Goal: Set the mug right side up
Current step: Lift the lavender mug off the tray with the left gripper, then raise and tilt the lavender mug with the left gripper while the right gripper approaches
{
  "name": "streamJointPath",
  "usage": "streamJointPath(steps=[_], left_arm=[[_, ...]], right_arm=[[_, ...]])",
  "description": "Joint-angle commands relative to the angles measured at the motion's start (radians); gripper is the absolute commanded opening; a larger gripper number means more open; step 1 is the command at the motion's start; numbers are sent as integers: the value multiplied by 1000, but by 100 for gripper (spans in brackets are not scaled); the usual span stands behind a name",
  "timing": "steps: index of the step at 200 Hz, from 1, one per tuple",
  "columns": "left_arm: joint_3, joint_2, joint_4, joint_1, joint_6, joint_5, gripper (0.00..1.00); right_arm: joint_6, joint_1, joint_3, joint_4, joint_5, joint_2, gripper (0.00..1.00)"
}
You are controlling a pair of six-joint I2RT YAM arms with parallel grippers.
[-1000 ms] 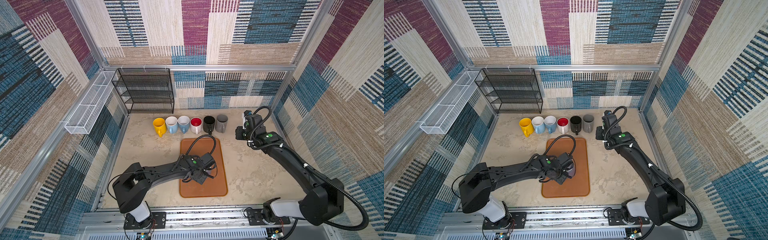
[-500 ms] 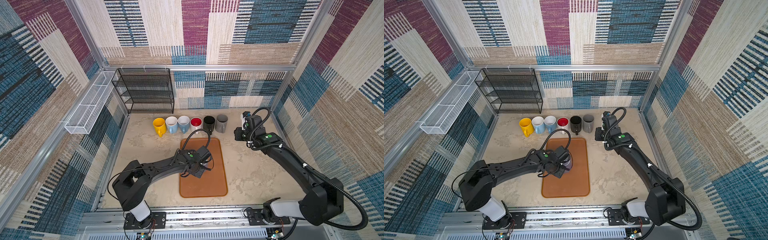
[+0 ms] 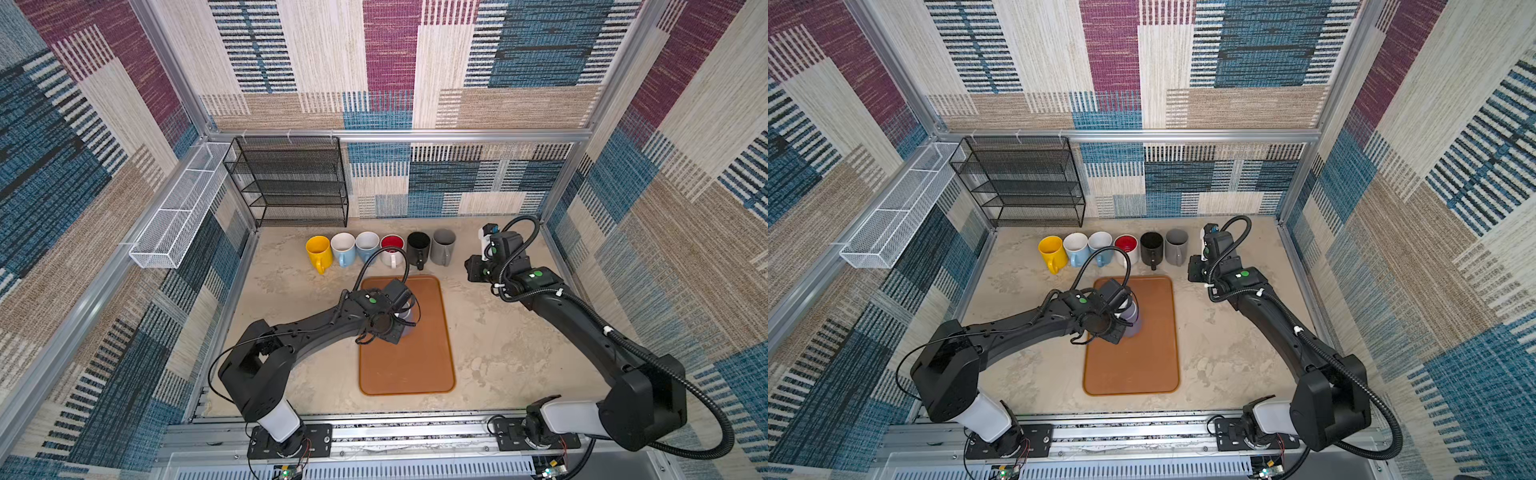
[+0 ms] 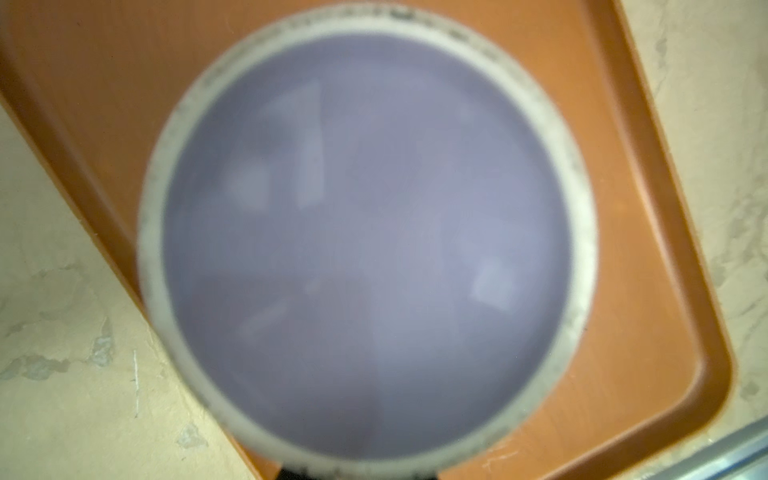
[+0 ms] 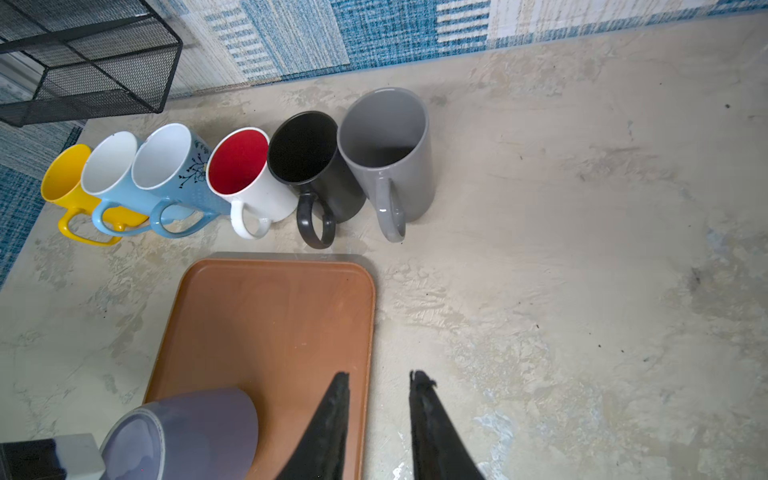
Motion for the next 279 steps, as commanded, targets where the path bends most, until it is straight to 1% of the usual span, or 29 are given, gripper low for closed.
streamJointPath(steps=[1,35,73,109,152,234,279], left_arm=[[13,-15,56,16,18,43,0],[13,-37,77,46,22,87,0],[13,-72,92,75,27,111,0],[13,-111,121,105,22,140,0],[31,-154,159,138,17,164,0],[122,-195,284,200,-42,261,0],[141,-221,384,240,-93,334,0]], right_arm=[[3,1,-6,62,-42,13,28],[7,1,-16,91,-74,21,28],[12,0,-24,118,-96,20,28],[65,2,-82,224,-132,-22,29],[79,1,-101,273,-184,-27,30],[114,1,-157,375,-286,-71,34],[137,2,-184,448,-356,-87,35]])
